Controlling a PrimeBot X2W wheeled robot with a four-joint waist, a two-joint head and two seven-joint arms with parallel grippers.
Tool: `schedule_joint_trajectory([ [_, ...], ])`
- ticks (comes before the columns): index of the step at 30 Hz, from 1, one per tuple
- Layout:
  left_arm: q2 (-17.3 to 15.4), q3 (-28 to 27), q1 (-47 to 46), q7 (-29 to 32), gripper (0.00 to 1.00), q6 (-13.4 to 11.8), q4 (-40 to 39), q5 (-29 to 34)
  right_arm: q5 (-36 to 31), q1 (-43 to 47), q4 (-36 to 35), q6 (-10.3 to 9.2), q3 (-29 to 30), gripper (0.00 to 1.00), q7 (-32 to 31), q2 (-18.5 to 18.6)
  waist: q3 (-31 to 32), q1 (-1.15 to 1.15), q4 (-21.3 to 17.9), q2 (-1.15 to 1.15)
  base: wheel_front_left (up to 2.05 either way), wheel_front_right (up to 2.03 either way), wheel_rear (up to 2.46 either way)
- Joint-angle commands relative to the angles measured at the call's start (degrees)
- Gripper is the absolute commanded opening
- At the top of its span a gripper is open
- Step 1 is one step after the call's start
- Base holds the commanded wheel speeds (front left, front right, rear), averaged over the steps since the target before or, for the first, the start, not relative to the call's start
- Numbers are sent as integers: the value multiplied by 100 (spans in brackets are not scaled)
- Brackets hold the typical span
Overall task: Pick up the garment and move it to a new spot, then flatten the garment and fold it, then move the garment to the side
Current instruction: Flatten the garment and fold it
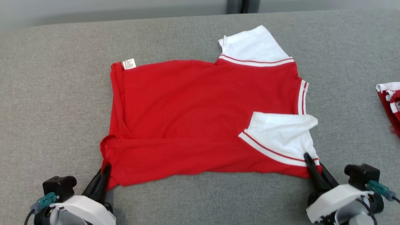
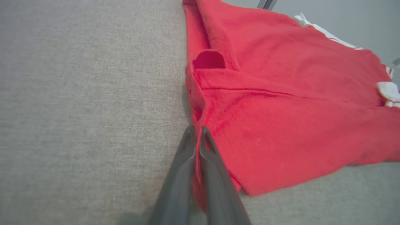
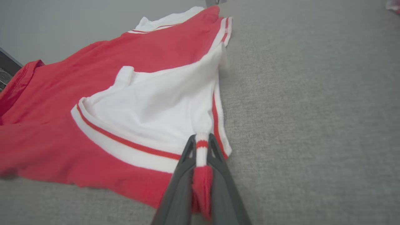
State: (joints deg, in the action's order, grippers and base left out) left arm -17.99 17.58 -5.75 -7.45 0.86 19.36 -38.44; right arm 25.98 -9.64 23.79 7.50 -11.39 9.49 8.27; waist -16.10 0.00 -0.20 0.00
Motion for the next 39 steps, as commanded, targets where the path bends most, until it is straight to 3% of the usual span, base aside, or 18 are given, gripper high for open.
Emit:
schedule_joint_trajectory([
  [1, -134, -23, 141, 133, 0, -74, -193, -29, 44, 216, -150, -2, 64, 0, -103, 70, 59, 0, 10, 0, 0, 0, 0],
  [10, -534, -82, 962, 847, 0, -554, -1530, -120, -70, 1271, -1347, -1, 430, 0, -799, -55, 214, 0, 6, 0, 0, 0, 0],
  [11, -539, -64, 1014, 920, 0, -585, -1604, -141, -88, 1314, -1422, -1, 465, 12, -848, -74, 212, 0, -2, 0, 0, 0, 0],
  [12, -543, -47, 1052, 961, 25, -608, -1670, -146, -147, 1342, -1476, -1, 492, 46, -903, -80, 209, 0, -10, 0, 0, 0, 0],
  [13, -530, -61, 1063, 950, 95, -655, -1730, -146, -191, 1349, -1531, -1, 526, 100, -925, -110, 207, 0, -19, 0, 0, 0, 0],
  [14, -520, -54, 1071, 956, 100, -673, -1767, -138, -229, 1338, -1582, -1, 578, 100, -917, -146, 207, 0, -25, 0, 0, 0, 0],
  [19, -391, -267, 918, 430, 100, -907, -2022, 58, -552, 1160, -1955, -1, 920, 100, -671, -200, 213, 0, -38, 0, 0, 0, 0],
  [24, -465, -362, 605, -111, 100, -1109, -2242, 535, -1016, 841, -2456, -1, 1362, 100, -326, -272, 266, 0, -17, 0, 0, 0, 0],
  [28, -551, -354, 318, -309, 100, -1201, -2286, 851, -1287, 591, -2724, -1, 1472, 100, -399, -290, 313, 0, 16, 0, 0, 0, 0],
  [39, -551, -231, -226, -204, 100, -1068, -2227, 866, -1378, 509, -2900, -1, 1447, 100, -548, -365, 182, 0, 52, 0, 0, 0, 0],
])
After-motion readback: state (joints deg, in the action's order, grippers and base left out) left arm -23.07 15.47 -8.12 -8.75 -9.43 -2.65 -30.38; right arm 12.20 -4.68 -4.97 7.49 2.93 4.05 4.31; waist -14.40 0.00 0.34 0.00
